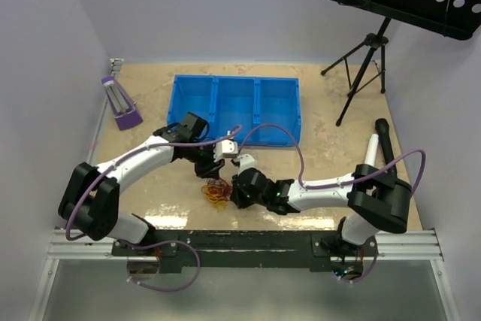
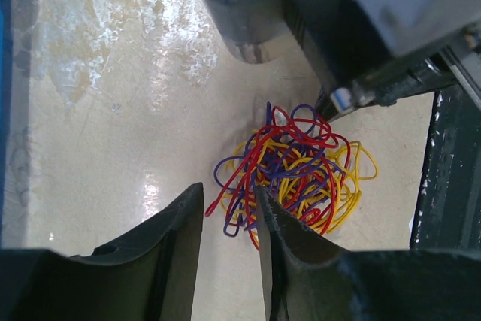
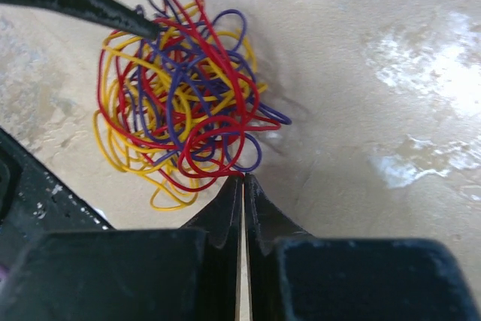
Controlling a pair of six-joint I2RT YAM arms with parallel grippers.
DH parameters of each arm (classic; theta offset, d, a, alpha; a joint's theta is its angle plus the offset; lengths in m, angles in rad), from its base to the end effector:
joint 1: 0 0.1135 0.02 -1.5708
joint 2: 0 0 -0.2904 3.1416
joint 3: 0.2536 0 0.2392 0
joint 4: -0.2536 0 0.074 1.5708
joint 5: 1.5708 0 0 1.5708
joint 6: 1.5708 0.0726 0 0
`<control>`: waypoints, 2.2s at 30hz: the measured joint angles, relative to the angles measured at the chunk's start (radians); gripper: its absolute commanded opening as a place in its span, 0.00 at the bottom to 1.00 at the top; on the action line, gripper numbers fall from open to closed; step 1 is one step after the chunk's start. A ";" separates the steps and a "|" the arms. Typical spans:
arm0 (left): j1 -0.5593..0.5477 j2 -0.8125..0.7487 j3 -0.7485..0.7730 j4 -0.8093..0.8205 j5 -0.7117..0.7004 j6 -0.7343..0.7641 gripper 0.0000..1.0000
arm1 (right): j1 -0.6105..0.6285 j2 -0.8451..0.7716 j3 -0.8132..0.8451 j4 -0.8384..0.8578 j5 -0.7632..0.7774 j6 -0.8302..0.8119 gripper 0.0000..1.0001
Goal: Untangle the cables
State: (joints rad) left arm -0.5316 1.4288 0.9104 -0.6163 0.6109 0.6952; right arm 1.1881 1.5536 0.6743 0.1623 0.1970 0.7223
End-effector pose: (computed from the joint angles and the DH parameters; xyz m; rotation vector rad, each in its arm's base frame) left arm 0.2083 -0.1708 0.2174 1.6213 1.9921 -0.7588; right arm 0.1321 0.2900 0.1684 -0.4473 2.3517 0.7516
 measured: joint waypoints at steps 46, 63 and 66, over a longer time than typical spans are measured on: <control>-0.004 0.060 0.008 -0.142 0.014 0.150 0.15 | -0.003 -0.035 -0.035 -0.068 0.055 0.056 0.00; 0.012 -0.066 0.014 -0.185 -0.077 0.158 0.00 | -0.003 -0.193 -0.030 -0.165 0.145 0.111 0.00; 0.063 -0.131 0.040 -0.217 -0.100 0.163 0.00 | -0.003 -0.282 -0.027 -0.236 0.219 0.137 0.00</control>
State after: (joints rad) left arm -0.4686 1.2976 0.9508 -0.8330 0.5110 0.8585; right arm 1.1847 1.2716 0.6468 -0.0734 0.4160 0.8597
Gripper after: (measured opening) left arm 0.029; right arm 0.010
